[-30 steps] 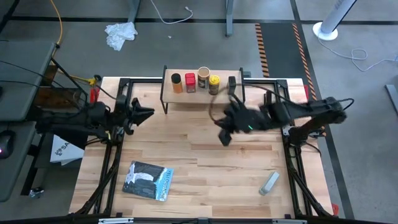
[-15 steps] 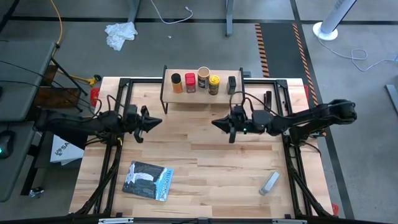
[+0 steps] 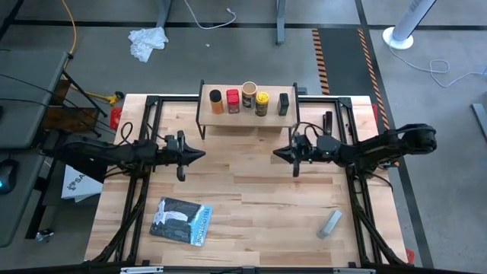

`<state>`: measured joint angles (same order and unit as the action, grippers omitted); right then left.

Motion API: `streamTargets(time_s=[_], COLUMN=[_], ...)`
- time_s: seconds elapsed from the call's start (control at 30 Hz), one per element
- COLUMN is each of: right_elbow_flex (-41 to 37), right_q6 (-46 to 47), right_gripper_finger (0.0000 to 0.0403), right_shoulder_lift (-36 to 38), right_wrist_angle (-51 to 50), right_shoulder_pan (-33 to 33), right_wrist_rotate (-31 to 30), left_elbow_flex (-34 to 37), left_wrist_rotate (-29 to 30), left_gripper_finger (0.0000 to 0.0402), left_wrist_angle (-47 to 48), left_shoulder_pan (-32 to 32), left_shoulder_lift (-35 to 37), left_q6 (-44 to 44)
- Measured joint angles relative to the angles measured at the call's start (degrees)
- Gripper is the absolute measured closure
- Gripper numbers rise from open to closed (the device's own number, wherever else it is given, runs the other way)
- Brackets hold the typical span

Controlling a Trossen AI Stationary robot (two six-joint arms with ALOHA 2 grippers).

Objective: Shelf spices
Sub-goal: Return to Home Position

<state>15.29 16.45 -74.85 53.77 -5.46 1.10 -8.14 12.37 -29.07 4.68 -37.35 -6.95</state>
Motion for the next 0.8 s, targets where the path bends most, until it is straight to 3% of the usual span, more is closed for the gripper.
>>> streamTargets(time_s=[0.17, 0.33, 0.53, 0.67, 0.8], right_elbow_flex=[-6.5, -9.47, -11.58, -11.57, -11.54], right_q6=[1.75, 1.55, -2.19, -4.37, -13.1], right_gripper_finger=[0.0403, 0.0403, 0.0403, 0.0403, 0.0403], right_shoulder_lift=[0.04, 0.04, 0.07, 0.04, 0.07], right_wrist_angle=[3.88, 3.83, 0.74, -4.68, -9.47], right_shoulder_pan=[-1.33, -1.33, -1.43, -1.85, -2.14], right_wrist_rotate=[-0.64, -1.49, -3.42, -7.28, -9.64], left_elbow_flex=[0.77, 7.45, 7.48, 7.48, 7.48], left_wrist_rotate=[1.87, 3.52, 4.29, 4.29, 4.29], left_gripper_finger=[0.0401, 0.0401, 0.0401, 0.0401, 0.0401], left_wrist_angle=[-1.37, -5.15, -1.15, 6.54, 10.41], left_shoulder_pan=[-0.01, -0.01, 0.71, 0.59, 0.6], left_shoulder_lift=[-1.2, -2.49, -3.55, -4.12, -4.12], left_q6=[3.69, 1.2, 2.96, 3.68, 1.61])
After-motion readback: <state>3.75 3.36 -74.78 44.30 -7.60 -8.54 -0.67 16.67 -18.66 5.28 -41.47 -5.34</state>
